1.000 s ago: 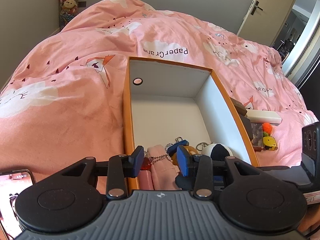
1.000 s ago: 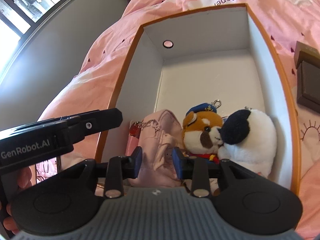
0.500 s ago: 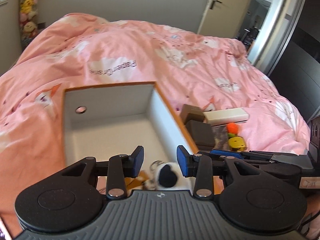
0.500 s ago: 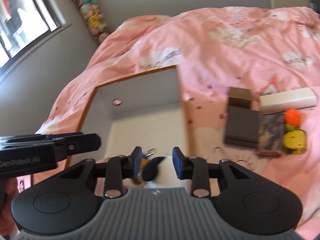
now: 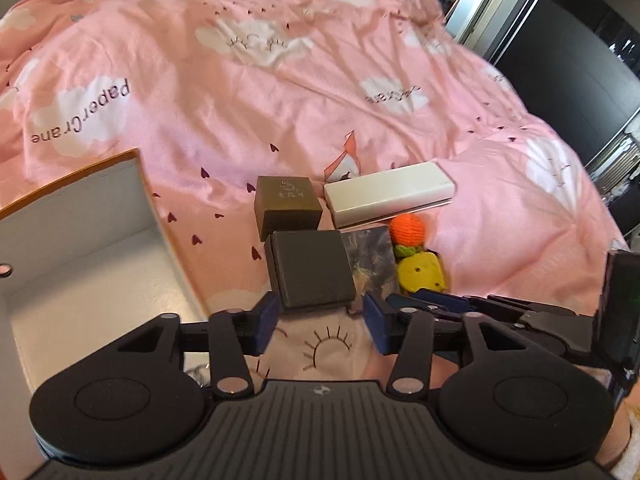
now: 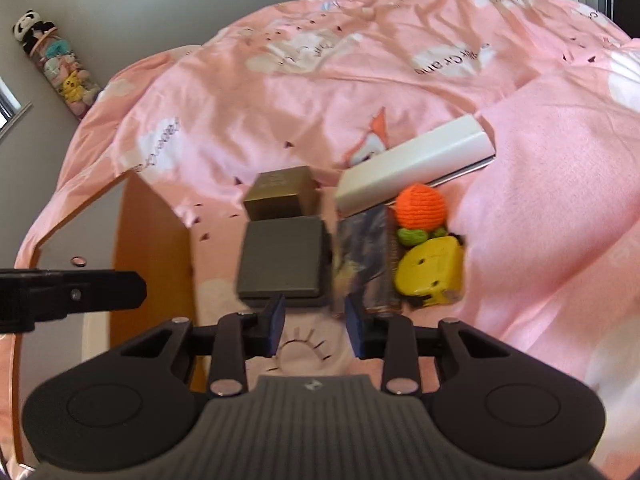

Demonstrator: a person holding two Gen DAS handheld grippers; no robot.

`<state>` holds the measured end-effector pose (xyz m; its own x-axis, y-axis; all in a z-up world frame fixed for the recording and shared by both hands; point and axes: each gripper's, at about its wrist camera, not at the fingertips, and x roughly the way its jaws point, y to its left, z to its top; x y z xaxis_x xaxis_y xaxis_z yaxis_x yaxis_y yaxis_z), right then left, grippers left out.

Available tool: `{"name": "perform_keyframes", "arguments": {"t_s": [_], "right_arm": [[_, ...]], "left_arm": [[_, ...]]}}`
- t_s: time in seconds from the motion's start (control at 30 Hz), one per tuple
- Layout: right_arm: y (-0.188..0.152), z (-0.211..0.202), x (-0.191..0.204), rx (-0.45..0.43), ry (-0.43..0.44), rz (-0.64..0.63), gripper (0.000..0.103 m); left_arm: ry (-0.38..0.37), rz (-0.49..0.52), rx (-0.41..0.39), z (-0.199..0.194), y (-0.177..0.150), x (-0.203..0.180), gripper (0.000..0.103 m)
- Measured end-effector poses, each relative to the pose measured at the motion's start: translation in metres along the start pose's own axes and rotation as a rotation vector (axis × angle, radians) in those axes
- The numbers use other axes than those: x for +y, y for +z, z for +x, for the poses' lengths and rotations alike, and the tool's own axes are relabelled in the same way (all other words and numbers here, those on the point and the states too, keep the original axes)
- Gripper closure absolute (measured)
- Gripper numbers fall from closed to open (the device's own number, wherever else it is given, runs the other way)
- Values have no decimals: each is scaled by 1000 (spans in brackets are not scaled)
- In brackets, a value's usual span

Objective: Organize objects
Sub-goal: 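Move both tools back toward the dark boxes and white case, then grasp the dark grey box with the left tool while the right tool grasps the photo card box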

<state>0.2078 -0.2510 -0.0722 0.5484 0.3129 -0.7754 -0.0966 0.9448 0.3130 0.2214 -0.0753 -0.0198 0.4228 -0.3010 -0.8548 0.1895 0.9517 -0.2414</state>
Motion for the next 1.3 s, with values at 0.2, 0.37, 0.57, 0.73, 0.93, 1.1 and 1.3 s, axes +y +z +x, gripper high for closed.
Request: {"name": "perform_keyframes", "arguments": {"t_s": [0.2, 0.37, 0.57, 0.73, 0.93, 1.1, 1.3], "right_arm": [[19, 33, -17, 20, -3, -39, 67], [19, 49, -32, 24, 8, -29, 68], [16, 56, -47, 18, 33, -2, 71], [17, 62, -54, 26, 52, 15, 71], [20, 74, -57, 37, 71, 16, 65], [22, 83, -50, 31, 63, -41, 52], [30, 95, -58, 64, 95, -27, 50]], "left_arm": [[90, -29, 112, 61, 28, 2, 37], [148, -17, 194, 97, 36, 2, 35], [127, -38, 245, 122, 40, 5, 25], [91, -83, 250, 135, 37, 9, 19], [68, -130, 212, 124, 37, 17, 31], [44, -106, 174, 105, 39, 18, 51], [12, -19, 87, 90, 37, 7, 56]]}}
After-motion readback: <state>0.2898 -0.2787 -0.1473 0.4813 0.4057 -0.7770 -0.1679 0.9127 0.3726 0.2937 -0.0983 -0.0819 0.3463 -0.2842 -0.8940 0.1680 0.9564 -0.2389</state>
